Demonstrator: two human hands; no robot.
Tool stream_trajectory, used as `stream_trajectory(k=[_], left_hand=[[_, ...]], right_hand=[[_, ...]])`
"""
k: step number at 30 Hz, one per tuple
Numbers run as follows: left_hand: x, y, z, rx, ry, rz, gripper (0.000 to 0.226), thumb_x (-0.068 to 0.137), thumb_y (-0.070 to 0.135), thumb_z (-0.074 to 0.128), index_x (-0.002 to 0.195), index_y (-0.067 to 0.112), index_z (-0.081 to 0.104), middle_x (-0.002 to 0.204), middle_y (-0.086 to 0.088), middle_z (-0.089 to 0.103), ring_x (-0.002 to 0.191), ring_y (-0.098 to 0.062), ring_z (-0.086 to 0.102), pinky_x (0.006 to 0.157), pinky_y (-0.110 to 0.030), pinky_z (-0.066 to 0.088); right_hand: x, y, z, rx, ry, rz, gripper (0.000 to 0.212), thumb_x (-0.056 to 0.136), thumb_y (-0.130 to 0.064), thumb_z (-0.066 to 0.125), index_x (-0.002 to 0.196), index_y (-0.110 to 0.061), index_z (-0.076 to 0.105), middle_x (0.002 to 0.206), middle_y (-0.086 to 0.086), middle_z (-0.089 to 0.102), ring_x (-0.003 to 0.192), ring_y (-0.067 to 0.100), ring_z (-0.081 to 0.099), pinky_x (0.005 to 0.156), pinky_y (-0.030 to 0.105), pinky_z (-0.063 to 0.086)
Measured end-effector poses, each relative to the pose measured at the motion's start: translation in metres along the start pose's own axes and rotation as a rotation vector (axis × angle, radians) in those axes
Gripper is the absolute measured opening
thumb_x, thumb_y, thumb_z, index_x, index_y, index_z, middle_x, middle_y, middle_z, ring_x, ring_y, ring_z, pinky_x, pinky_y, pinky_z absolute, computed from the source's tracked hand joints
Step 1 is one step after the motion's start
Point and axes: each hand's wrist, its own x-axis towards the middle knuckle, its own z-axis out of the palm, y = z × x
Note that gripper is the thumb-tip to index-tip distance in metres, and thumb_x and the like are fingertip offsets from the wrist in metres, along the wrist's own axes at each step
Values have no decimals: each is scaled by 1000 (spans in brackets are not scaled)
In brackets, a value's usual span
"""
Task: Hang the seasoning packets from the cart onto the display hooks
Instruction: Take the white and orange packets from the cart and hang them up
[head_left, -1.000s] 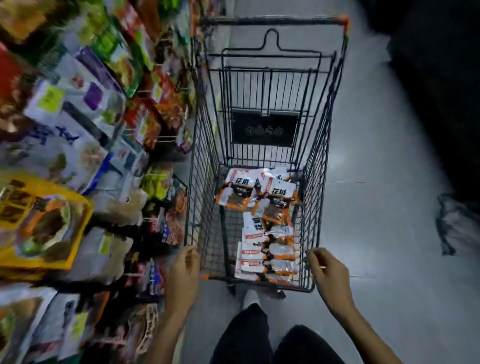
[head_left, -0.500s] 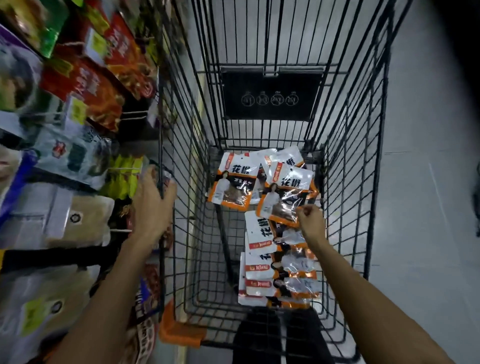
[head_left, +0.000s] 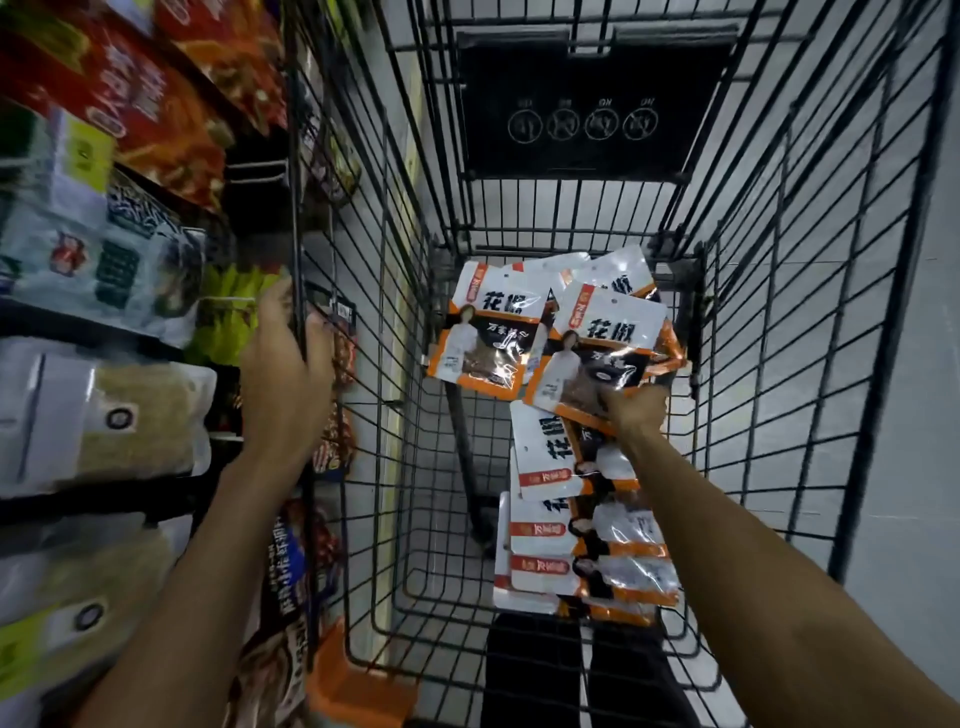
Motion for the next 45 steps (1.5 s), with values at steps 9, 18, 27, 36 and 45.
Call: stream_trajectory(k=[9, 18, 27, 36, 45], left_hand=[[-3, -3, -8, 10, -76, 47, 38, 101, 22, 42, 136, 7, 39, 103, -12, 64, 92, -28, 59, 71, -32, 41], [-16, 68, -18, -13, -63, 86, 38, 94, 20, 57, 128, 4, 49, 125, -12, 54, 116, -26, 50, 98, -42, 43], [-39, 50, 31, -788, -690, -638, 33, 60, 28, 81, 89, 19, 69, 90, -7, 74, 87, -26, 70, 82, -41, 54], [-15, 24, 88, -727, -397, -833, 36, 76, 17, 77, 106, 6, 61, 109, -22, 67, 99, -35, 66, 92, -55, 50], [-1, 13, 143, -813, -381, -909, 60, 59, 29, 84, 107, 10, 52, 111, -15, 64, 108, -36, 61, 96, -56, 47]], right_hand=[[-23, -11, -7, 161, -34, 25, 17, 97, -12, 53, 110, -3, 60, 106, 17, 64, 100, 29, 61, 89, 39, 51], [-129, -34, -84, 461, -441, -170, 22, 96, -18, 54, 109, 0, 51, 100, 15, 66, 85, 23, 67, 63, 30, 55], [-156, -44, -57, 458, -730, -165, 20, 95, -14, 55, 108, 0, 63, 107, 18, 69, 99, 29, 65, 90, 41, 52], [-12, -47, -34, 47, -152, -354, 23, 96, -12, 56, 115, -1, 58, 113, 14, 63, 100, 21, 59, 85, 29, 49], [85, -34, -3, -437, 66, -333, 82, 77, -32, 79, 137, 2, 35, 138, 20, 44, 131, 34, 40, 109, 46, 35]])
